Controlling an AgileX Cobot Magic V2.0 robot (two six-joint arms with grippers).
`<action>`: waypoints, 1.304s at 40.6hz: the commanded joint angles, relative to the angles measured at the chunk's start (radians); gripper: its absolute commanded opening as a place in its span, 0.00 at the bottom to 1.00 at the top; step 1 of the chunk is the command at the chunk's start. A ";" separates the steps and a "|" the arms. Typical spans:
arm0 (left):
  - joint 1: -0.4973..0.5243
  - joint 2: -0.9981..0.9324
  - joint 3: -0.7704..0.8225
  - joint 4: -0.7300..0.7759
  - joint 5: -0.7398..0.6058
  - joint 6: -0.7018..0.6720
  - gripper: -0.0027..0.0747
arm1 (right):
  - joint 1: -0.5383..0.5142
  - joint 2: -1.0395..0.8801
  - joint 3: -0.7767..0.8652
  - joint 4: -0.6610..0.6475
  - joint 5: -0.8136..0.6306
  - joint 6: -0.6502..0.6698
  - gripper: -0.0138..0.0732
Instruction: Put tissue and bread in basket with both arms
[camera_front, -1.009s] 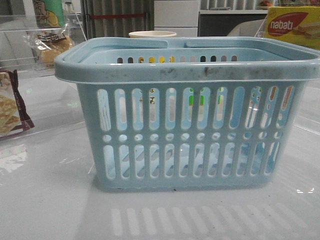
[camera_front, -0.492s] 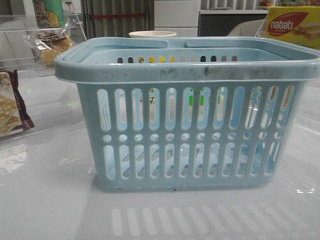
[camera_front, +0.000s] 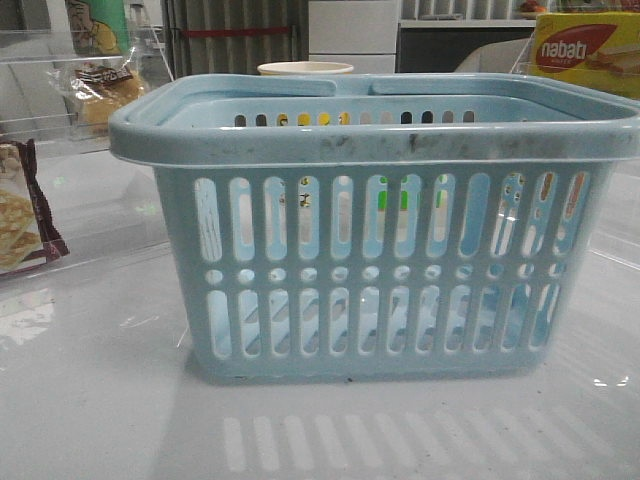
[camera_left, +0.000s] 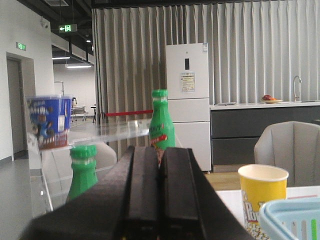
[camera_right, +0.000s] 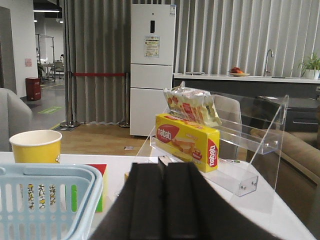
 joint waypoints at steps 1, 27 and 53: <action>-0.005 0.094 -0.143 -0.003 0.034 0.000 0.15 | -0.002 0.093 -0.149 -0.007 0.044 -0.008 0.22; -0.005 0.492 -0.327 -0.017 0.534 0.000 0.15 | -0.002 0.554 -0.314 -0.007 0.448 -0.008 0.22; -0.005 0.578 -0.327 -0.017 0.526 0.000 0.62 | -0.014 0.707 -0.329 -0.060 0.449 -0.012 0.76</action>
